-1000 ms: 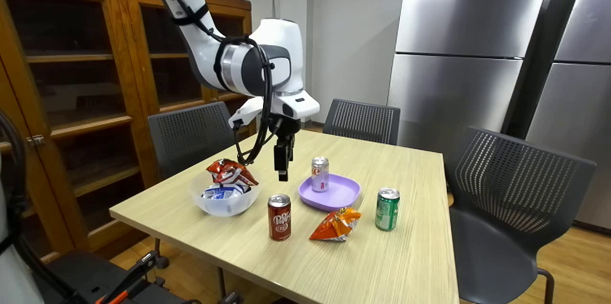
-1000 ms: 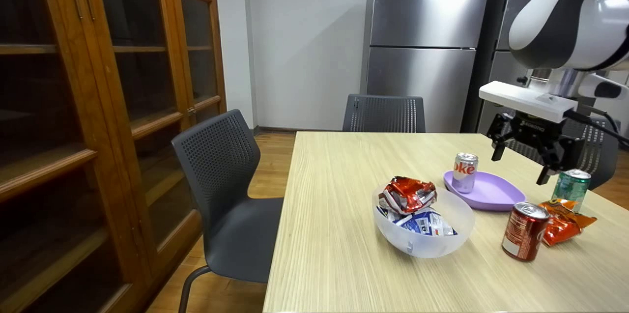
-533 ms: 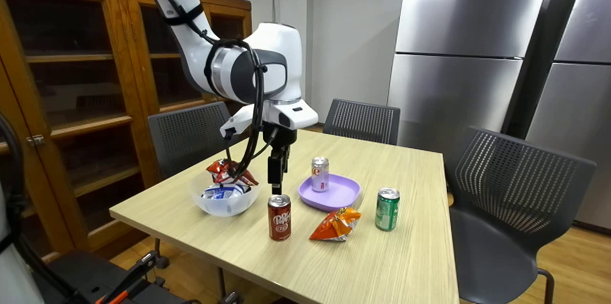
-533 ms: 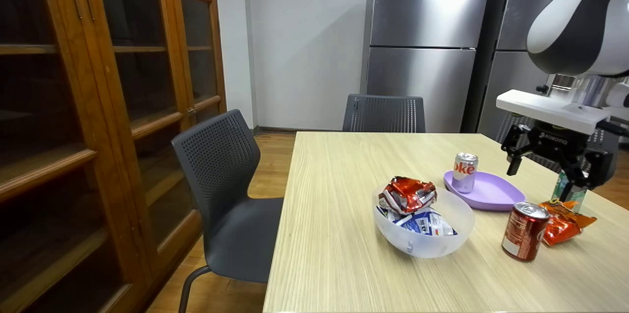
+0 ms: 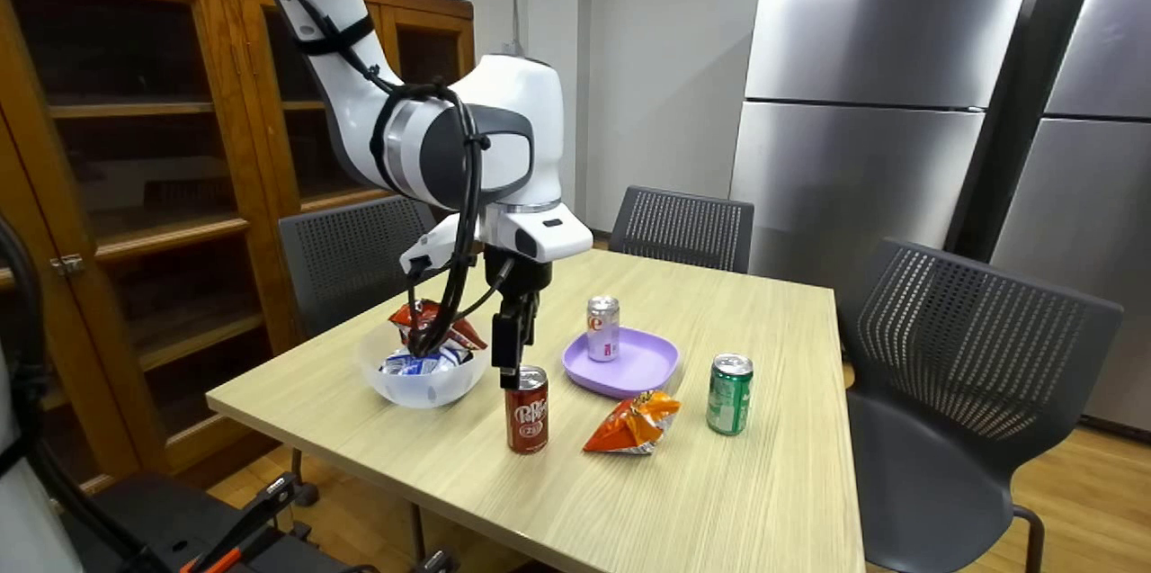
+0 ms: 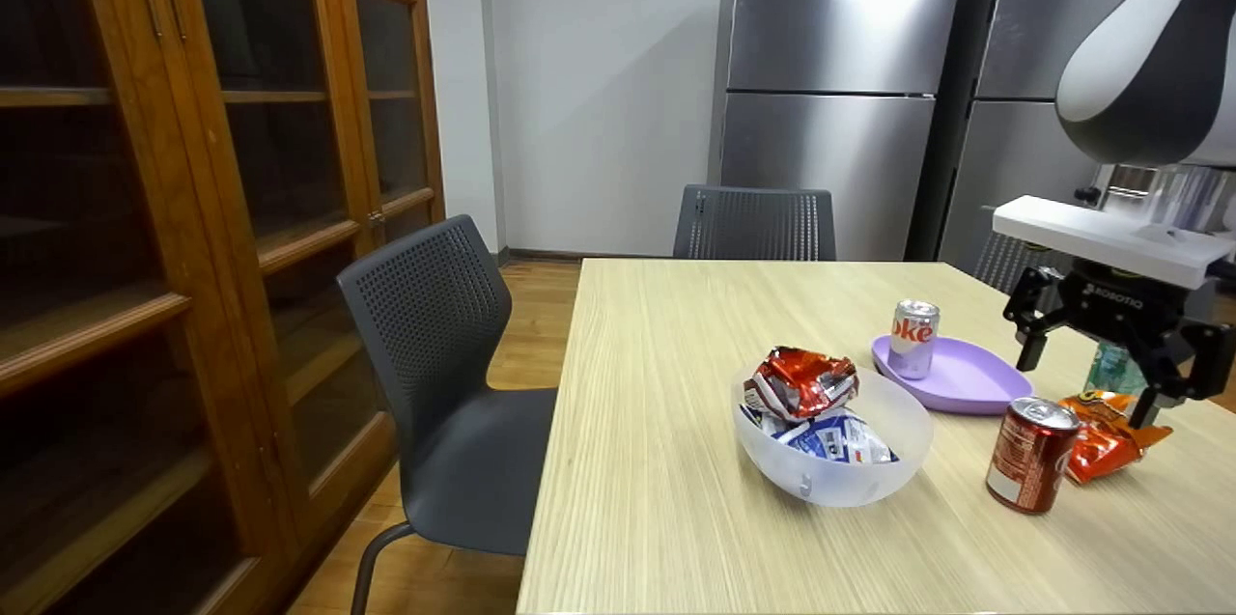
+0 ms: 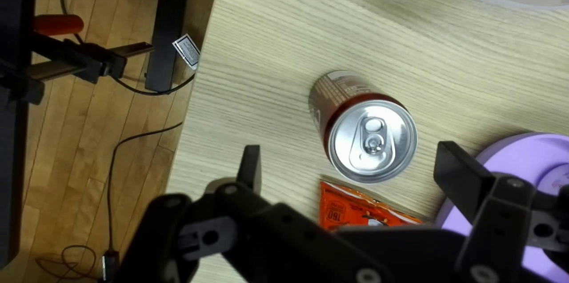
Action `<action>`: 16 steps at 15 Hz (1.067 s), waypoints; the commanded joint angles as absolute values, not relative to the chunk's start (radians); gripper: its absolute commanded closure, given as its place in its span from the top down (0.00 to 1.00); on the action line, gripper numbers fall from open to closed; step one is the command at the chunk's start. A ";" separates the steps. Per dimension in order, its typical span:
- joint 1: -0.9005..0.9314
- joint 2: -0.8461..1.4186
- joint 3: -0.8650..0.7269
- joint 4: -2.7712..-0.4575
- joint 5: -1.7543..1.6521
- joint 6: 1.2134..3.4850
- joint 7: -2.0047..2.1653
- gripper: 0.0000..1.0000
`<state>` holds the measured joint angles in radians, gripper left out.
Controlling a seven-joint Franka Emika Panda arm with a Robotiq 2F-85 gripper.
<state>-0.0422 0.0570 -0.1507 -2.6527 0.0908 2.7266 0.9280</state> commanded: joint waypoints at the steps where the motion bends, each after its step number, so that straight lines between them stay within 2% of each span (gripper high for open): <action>1: -0.051 0.055 -0.143 -2.668 0.072 2.761 0.967 1.00; 16: 0.000 0.220 -0.151 -2.576 0.098 2.811 0.969 1.00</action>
